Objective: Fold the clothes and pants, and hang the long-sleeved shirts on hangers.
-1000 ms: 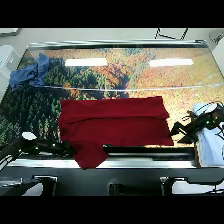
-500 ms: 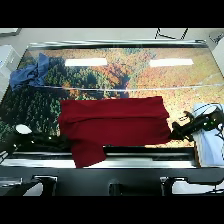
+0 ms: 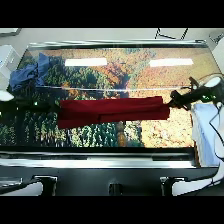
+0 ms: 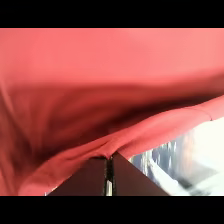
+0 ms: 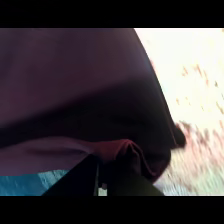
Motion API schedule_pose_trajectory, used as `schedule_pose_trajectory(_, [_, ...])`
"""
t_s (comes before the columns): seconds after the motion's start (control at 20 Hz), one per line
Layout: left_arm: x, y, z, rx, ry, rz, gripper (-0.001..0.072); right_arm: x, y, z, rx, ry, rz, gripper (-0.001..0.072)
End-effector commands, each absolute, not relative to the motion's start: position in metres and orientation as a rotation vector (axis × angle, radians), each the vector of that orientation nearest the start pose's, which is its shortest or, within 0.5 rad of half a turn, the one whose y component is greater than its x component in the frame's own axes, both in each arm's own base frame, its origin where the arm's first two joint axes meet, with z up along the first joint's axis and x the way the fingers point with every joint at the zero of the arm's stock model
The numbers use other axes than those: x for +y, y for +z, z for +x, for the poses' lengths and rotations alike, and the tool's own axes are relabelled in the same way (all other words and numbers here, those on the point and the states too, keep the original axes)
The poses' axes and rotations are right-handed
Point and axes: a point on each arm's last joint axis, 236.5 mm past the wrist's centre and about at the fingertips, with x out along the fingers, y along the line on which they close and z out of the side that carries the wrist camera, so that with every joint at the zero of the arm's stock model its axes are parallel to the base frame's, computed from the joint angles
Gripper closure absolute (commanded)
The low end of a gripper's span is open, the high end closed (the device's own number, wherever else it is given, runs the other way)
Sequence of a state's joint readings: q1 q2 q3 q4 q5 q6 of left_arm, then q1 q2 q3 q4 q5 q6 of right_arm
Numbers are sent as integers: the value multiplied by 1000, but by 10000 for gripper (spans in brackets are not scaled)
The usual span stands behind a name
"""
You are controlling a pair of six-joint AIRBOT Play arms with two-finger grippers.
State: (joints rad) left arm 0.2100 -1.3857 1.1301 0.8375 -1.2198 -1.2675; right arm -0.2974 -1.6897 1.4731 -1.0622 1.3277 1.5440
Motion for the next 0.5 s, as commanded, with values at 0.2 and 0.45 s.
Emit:
schedule_pose_trajectory(0.2, [-66,-44,471,1326,-352,-674,671,8,-90,496,1393,29,745,659])
schedule_pose_trajectory(0.45, [-68,-54,461,1388,-374,-692,179,-5,-71,483,1442,81,764,116])
